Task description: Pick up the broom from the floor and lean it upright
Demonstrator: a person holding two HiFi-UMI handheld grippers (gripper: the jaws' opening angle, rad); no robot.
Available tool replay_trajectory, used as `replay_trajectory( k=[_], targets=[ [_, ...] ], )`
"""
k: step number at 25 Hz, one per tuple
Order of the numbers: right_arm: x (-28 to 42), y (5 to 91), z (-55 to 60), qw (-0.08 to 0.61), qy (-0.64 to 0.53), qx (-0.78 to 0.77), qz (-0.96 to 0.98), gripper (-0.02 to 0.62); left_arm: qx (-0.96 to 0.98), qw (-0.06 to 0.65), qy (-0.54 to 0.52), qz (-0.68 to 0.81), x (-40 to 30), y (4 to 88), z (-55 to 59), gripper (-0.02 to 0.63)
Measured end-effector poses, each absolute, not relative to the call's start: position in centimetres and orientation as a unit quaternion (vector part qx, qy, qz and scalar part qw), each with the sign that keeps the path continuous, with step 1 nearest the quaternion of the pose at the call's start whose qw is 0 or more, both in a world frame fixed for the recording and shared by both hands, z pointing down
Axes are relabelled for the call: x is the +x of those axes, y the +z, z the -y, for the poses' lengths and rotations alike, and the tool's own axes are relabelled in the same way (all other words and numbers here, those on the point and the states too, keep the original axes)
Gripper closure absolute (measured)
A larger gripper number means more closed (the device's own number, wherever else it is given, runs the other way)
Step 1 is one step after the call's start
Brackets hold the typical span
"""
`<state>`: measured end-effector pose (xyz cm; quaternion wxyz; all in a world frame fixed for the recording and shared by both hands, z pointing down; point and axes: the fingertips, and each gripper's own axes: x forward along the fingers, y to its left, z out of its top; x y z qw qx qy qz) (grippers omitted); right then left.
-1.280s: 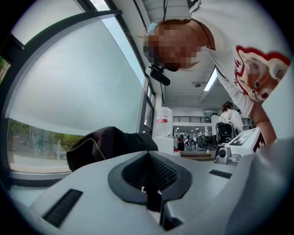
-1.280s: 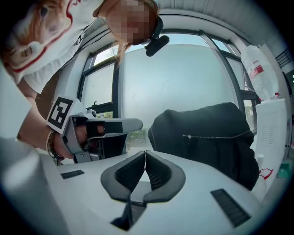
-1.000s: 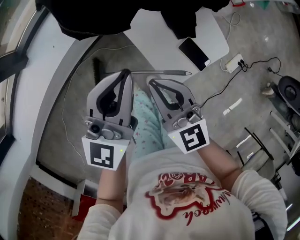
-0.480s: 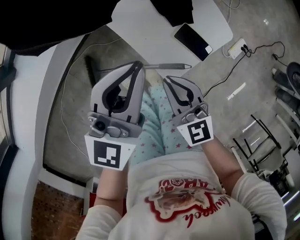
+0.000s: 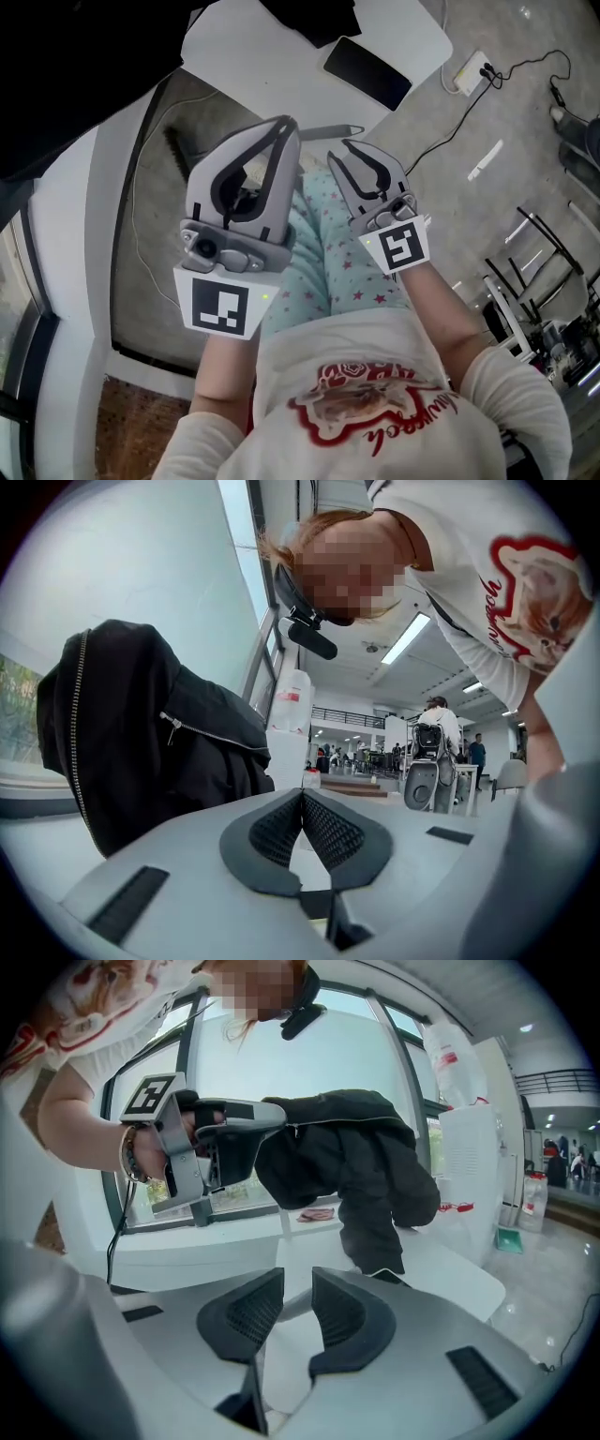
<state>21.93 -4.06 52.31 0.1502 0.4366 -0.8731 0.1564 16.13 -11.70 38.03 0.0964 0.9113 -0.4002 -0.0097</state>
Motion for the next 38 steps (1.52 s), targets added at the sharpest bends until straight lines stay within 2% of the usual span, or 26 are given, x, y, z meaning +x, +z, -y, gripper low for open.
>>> replay_trajectory(
  k=[6,9,14,22,30,38],
  targets=[
    [22.7,54.3,3.7,0.162,0.170,0.438,0.868,0.469,0.916,0.098,-0.007,0.388,17.2,38.2,12.1,0.584],
    [22.8,55.5,3.0,0.175,0.190,0.431,0.865,0.433,0.917,0.099,-0.008,0.386,17.3,38.3,12.2,0.584],
    [23.4,56.1,3.9,0.164,0.216,0.438,0.857,0.397,0.917,0.104,-0.006,0.384,17.4,38.6,11.9,0.584],
    [22.1,56.3,6.7,0.143,0.191,0.437,0.867,0.396,0.915,0.111,0.000,0.387,17.3,39.3,11.9,0.584],
    [21.4,56.7,6.8,0.166,0.205,0.403,0.876,0.408,0.908,0.114,0.003,0.403,15.9,39.4,11.6,0.584],
    [17.7,51.1,8.8,0.103,0.187,0.368,0.905,0.434,0.888,0.109,0.011,0.447,13.4,38.1,12.1,0.584]
  ],
)
